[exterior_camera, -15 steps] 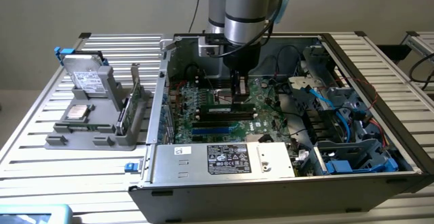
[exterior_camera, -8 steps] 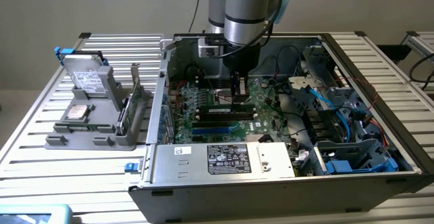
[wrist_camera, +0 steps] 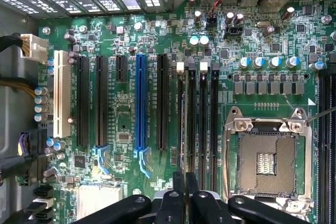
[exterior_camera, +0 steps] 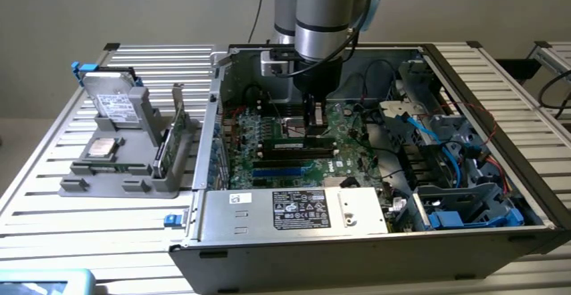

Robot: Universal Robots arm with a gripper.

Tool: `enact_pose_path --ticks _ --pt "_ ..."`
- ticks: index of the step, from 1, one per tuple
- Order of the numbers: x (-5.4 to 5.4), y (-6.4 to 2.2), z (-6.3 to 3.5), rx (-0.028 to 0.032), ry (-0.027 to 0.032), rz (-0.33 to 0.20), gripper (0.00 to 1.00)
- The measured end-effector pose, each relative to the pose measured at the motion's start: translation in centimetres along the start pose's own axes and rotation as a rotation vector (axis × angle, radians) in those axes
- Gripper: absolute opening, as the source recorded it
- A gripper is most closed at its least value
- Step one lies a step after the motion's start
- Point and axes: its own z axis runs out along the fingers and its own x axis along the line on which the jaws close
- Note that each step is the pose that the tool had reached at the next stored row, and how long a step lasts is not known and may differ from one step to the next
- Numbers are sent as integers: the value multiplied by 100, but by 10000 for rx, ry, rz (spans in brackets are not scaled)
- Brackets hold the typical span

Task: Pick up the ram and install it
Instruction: 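Insert the ram into the slot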

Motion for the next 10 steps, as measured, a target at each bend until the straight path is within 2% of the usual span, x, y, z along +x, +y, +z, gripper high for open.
enact_pose_path --ticks 10 --pt "-1 1 8 33 1 -4 13"
